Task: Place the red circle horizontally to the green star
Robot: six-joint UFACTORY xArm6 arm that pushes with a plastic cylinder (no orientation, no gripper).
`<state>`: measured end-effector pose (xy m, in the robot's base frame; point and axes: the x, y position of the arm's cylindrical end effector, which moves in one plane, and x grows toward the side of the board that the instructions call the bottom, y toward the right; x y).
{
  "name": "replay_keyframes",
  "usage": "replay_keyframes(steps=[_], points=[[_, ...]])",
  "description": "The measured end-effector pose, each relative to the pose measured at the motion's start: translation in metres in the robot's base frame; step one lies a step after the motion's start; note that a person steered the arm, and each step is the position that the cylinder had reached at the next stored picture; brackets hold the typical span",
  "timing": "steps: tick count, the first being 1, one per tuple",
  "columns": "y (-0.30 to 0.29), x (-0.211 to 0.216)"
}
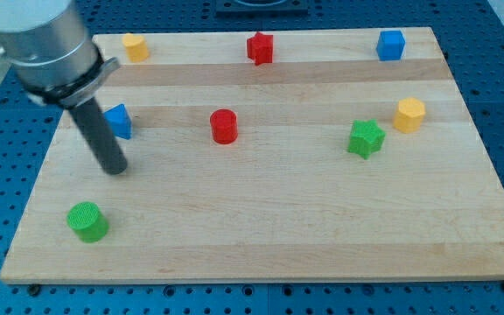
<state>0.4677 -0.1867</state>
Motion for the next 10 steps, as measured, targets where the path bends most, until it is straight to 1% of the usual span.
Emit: replay_keyframes(steps=[1,2,3,4,7,10], points=[[0.044,-0.025],[0.066,-0.043],[0.069,-0.060],[0.093,-0.068],[0.154,-0.068],[0.172,-0.077]])
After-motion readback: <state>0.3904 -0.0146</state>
